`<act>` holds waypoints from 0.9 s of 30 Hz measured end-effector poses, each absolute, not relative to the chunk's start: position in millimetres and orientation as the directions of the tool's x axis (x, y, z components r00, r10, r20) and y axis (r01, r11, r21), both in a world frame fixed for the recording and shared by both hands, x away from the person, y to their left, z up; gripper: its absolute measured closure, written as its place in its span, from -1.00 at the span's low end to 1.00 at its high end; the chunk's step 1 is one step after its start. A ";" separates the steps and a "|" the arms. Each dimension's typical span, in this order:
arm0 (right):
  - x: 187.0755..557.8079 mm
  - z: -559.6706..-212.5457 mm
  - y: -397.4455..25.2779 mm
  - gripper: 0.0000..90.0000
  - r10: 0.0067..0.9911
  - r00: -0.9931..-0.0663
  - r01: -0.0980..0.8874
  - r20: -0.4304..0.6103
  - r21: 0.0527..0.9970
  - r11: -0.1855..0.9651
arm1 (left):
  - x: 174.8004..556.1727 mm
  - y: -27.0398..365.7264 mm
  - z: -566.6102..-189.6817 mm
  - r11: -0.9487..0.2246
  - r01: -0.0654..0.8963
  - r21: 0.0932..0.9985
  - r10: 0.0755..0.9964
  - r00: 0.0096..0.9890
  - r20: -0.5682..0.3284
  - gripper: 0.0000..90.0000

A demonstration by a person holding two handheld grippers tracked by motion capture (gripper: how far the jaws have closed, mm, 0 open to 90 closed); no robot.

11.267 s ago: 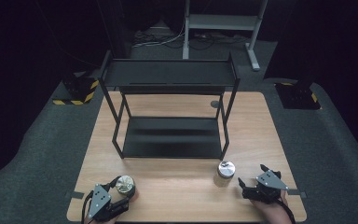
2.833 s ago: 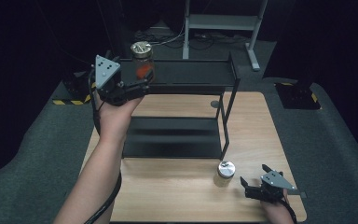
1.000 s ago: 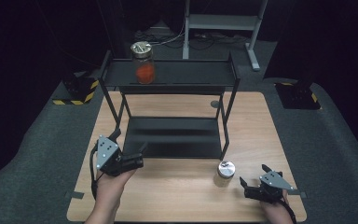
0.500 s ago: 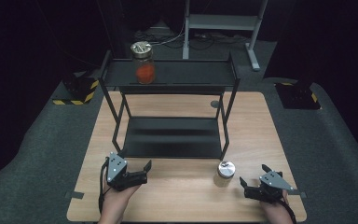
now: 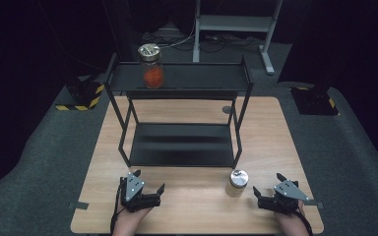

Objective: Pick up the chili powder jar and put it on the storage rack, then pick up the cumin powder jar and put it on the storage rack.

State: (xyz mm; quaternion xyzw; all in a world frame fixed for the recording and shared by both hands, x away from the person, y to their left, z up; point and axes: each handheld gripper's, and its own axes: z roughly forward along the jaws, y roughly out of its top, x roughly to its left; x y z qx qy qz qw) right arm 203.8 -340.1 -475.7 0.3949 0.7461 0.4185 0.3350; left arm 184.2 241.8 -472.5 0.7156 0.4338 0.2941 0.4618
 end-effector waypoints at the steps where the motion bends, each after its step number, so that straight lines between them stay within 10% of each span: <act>1: 203.7 -475.6 -339.9 -1.00 0.869 -0.464 0.310 -0.170 0.888 0.339 | 184.4 241.6 -473.3 -0.207 0.350 0.913 0.891 0.453 0.029 -0.99; 27: 201.5 -476.6 -337.7 -1.00 0.855 -0.477 0.287 -0.202 0.884 0.369 | 188.8 211.7 -470.5 -0.459 0.348 0.817 0.822 0.516 0.241 -0.98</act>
